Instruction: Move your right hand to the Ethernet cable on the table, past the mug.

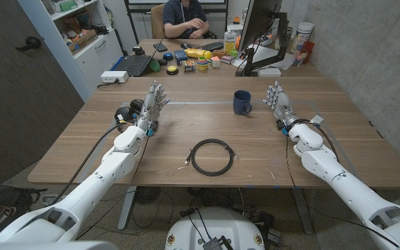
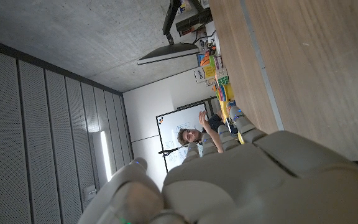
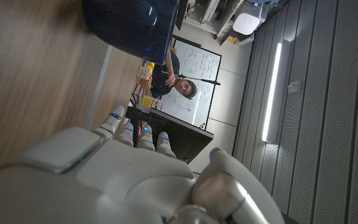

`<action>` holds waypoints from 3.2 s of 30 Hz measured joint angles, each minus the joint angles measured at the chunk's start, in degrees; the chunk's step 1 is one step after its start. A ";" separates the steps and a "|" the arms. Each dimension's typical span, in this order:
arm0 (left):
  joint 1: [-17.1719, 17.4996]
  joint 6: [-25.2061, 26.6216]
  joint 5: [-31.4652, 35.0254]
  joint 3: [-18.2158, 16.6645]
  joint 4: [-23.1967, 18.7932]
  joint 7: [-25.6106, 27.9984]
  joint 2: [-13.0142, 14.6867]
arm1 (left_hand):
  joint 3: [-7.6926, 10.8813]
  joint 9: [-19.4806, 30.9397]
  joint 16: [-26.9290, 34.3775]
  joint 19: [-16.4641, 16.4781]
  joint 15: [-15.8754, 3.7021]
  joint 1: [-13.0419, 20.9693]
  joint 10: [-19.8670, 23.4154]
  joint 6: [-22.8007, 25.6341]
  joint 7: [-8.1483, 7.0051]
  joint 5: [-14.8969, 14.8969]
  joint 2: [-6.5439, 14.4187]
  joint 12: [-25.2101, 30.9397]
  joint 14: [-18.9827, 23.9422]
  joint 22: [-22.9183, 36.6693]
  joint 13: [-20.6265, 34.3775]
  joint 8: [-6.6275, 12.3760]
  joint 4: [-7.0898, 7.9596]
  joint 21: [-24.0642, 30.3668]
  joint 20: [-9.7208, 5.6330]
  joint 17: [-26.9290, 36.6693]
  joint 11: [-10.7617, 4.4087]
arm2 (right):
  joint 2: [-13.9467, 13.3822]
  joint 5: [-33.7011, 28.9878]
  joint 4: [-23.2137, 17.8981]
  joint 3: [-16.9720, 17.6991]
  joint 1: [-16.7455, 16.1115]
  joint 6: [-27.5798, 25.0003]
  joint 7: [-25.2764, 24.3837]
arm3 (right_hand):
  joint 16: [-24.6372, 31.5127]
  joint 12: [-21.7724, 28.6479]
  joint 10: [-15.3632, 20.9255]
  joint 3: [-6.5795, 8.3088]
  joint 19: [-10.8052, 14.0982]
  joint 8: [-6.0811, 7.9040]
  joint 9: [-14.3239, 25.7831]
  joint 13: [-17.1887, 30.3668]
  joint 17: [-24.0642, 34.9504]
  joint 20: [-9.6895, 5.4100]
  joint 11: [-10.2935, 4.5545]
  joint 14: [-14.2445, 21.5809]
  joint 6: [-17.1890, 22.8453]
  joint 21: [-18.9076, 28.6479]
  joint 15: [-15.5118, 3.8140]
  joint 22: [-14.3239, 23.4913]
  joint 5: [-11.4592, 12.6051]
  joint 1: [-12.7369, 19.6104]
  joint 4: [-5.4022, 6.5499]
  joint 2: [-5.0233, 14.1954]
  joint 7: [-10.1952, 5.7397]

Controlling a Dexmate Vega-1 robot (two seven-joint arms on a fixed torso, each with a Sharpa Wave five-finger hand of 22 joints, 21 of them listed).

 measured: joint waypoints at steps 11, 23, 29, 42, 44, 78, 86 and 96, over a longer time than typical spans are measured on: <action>0.63 0.68 2.27 -2.19 -0.19 -0.99 -1.96 | 0.00 -0.01 0.00 -0.01 0.00 0.00 0.00 -0.20 0.21 0.00 0.00 0.00 0.00 0.00 0.00 0.00 0.00 0.00 -0.01 0.00 0.00 | -0.19 -1.34 -0.13 0.54 -0.27 3.31 -0.06 | 0.00 0.00 -0.11 0.00 0.00 0.00 -0.01 -0.01 0.00 0.00 -0.15 0.00 -0.41 0.00 0.00 -0.01 0.00 0.00 0.00 0.00 -0.41; 1.91 1.76 4.43 -4.55 -1.46 -1.68 -3.32 | -0.01 -0.01 -0.01 -0.01 0.00 0.00 0.01 -0.20 0.21 0.00 0.00 0.00 0.00 -0.01 -0.01 0.00 -0.01 0.00 -0.02 -0.01 0.00 | 1.86 -6.00 3.57 0.62 1.42 14.32 0.86 | 0.76 0.89 2.93 -2.08 2.52 0.73 -0.16 -0.01 -0.17 0.78 -2.31 3.14 2.19 0.00 -1.40 -0.17 0.00 0.63 -1.11 -0.19 -3.22; 2.33 2.15 5.17 -5.44 -2.07 -1.96 -3.82 | -0.01 -0.01 -0.01 -0.01 -0.34 0.00 0.01 -0.20 0.21 0.00 0.00 0.00 -0.34 -0.01 -0.01 0.00 -0.01 0.00 -0.02 -0.01 0.00 | 2.71 -8.66 5.04 0.73 2.07 20.28 1.19 | 0.76 0.89 3.63 -2.55 3.30 0.89 -0.16 -0.02 -0.43 1.21 -3.02 3.73 3.21 0.00 -1.86 -0.17 0.00 1.22 -1.59 -0.78 -4.24; 3.16 3.34 6.84 -6.91 -3.44 -2.56 -4.48 | -0.52 -0.02 -0.01 0.20 -0.34 0.00 0.01 -0.20 0.21 0.29 0.00 0.00 -0.34 -0.02 -0.01 -0.01 0.00 -0.24 0.19 -0.02 0.00 | 4.27 -18.82 6.88 2.33 2.11 30.73 -3.20 | 0.73 1.33 5.34 -3.40 5.36 1.22 -0.43 -0.07 -0.63 3.28 -5.17 5.69 5.77 -0.66 -3.17 -0.23 0.51 2.92 -2.79 -2.48 -7.42; 3.36 3.52 7.09 -7.11 -3.74 -2.62 -4.57 | -0.51 -0.02 -0.01 0.20 -0.34 0.00 0.01 -0.20 0.21 0.29 0.00 0.00 -0.33 -0.02 -0.01 0.00 0.00 -0.25 0.19 -0.02 0.00 | 4.20 -21.18 6.41 2.84 1.72 31.82 -4.19 | 0.73 1.33 5.72 -3.28 5.87 1.22 -0.43 -0.16 -0.70 3.79 -5.55 6.16 6.07 -0.73 -3.13 -0.43 0.63 2.97 -3.10 -2.53 -7.71; 5.98 4.56 8.65 -9.51 -6.71 -3.20 -5.39 | -1.14 -0.03 -0.02 0.20 -0.55 0.00 0.01 -0.19 0.21 0.50 0.00 0.00 -0.12 -0.03 -0.02 -0.01 0.30 -0.47 0.18 -0.03 0.00 | -7.07 -50.86 -10.98 5.21 -1.47 27.96 -5.24 | -1.39 0.11 1.45 -6.01 8.04 -0.73 -0.41 -0.15 -0.54 7.15 -11.55 5.14 -1.29 -5.39 -5.81 -0.42 1.50 6.77 -5.39 -5.64 -12.95; 6.59 4.57 8.85 -9.89 -7.42 -3.42 -5.40 | -1.30 -0.03 -0.02 0.20 -0.67 0.00 0.01 -0.19 0.21 0.50 -0.01 -0.02 -0.25 -0.03 -0.02 -0.01 0.15 -0.89 0.18 -0.03 0.00 | -8.93 -58.77 -15.57 4.51 -1.92 24.38 -5.79 | -1.59 0.11 2.42 -6.91 9.35 -0.73 -0.41 -0.15 -0.54 7.26 -15.85 4.32 -3.59 -7.70 -9.24 -0.70 1.50 6.79 -5.12 -5.62 -12.99; 7.81 5.35 9.33 -10.77 -9.18 -3.29 -4.71 | -1.38 -0.03 -0.02 0.20 -0.84 0.00 0.01 -0.19 0.21 0.50 -0.01 -0.02 -0.42 -0.03 -0.02 -0.01 0.07 -1.11 0.18 -0.03 0.00 | -11.11 -69.69 -21.68 1.13 -1.81 17.73 -5.84 | -1.80 -0.46 0.28 -7.84 8.72 -0.44 -0.41 -0.15 -0.54 6.63 -15.90 2.85 -4.20 -9.61 -9.44 -0.54 1.50 6.10 -4.19 -4.92 -13.01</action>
